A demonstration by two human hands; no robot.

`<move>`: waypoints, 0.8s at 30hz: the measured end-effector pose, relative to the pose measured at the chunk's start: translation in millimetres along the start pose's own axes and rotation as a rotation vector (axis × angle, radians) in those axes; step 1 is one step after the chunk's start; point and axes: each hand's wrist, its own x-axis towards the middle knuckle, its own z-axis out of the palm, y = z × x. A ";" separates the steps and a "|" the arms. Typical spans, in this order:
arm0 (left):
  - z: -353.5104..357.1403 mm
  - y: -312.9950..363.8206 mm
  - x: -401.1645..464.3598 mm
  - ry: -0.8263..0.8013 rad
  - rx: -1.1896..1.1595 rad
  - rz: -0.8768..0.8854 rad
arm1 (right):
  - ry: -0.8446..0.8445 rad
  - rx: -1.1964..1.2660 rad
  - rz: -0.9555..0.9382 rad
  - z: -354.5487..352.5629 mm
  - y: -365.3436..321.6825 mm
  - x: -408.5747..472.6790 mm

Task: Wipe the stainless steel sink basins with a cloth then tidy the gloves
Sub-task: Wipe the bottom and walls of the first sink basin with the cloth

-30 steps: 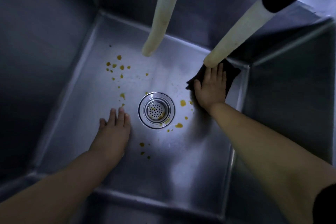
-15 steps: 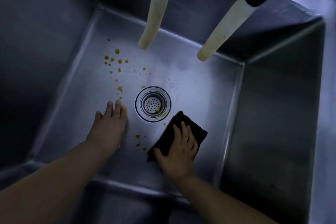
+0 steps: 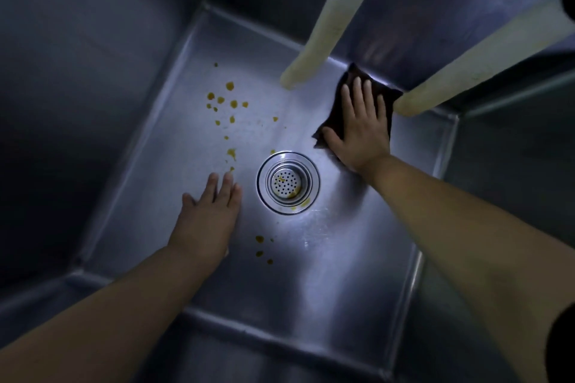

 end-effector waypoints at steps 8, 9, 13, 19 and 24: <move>1.0 0.8 -1.1 -0.015 -0.015 -0.013 | -0.074 -0.007 -0.234 -1.0 -15.1 -48.4; 0.3 0.9 -1.2 -0.014 -0.018 -0.014 | -0.084 -0.010 -0.250 0.0 -18.4 -61.7; -1.5 2.6 -2.3 -0.019 -0.038 -0.025 | -0.130 -0.038 -0.269 8.3 -33.9 -123.4; -2.9 0.8 -5.5 -0.035 -0.046 -0.009 | -0.190 -0.018 -0.246 22.9 -71.5 -217.9; -4.8 -2.9 -6.0 -0.021 -0.036 0.023 | -0.212 0.017 -0.127 21.7 -86.2 -223.6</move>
